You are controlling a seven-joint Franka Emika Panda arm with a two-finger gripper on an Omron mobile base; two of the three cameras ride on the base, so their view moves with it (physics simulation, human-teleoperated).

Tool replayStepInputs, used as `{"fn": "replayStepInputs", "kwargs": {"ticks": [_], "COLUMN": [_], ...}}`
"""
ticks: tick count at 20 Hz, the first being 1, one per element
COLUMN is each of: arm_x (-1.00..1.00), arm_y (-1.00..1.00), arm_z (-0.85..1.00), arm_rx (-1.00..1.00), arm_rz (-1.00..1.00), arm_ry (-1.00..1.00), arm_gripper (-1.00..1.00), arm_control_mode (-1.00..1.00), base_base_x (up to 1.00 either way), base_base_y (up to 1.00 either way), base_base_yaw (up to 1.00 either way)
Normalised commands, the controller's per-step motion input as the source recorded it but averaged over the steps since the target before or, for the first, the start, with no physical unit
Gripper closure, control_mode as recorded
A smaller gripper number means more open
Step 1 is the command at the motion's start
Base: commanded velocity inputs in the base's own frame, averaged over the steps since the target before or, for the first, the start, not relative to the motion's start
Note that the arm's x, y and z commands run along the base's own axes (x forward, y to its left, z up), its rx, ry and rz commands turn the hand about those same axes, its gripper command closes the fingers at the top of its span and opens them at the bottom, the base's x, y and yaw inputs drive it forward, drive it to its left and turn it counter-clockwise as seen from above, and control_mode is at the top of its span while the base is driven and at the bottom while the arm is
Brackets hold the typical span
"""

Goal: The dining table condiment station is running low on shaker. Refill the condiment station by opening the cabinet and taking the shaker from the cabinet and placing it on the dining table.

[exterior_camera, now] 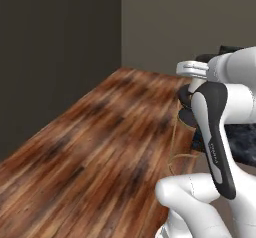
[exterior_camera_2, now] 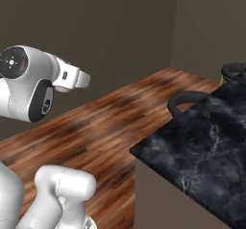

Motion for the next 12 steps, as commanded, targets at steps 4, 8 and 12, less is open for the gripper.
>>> {"fn": "replayStepInputs", "kwargs": {"ticks": [4, 8, 12], "arm_x": [0.00, 0.00, 0.00], "arm_y": [0.00, 0.00, 0.00], "arm_z": [0.00, 0.00, 0.00], "arm_rx": [0.00, 0.00, 0.00], "arm_rz": [0.00, 0.00, 0.00], "arm_ry": [0.00, 0.00, 0.00], "arm_gripper": [1.00, 1.00, 1.00], "arm_control_mode": [1.00, 1.00, 1.00], "base_base_x": [0.75, 0.77, 0.73], "base_base_y": [0.08, 0.13, 0.32], "base_base_yaw": [-0.41, -0.41, -0.45]}}
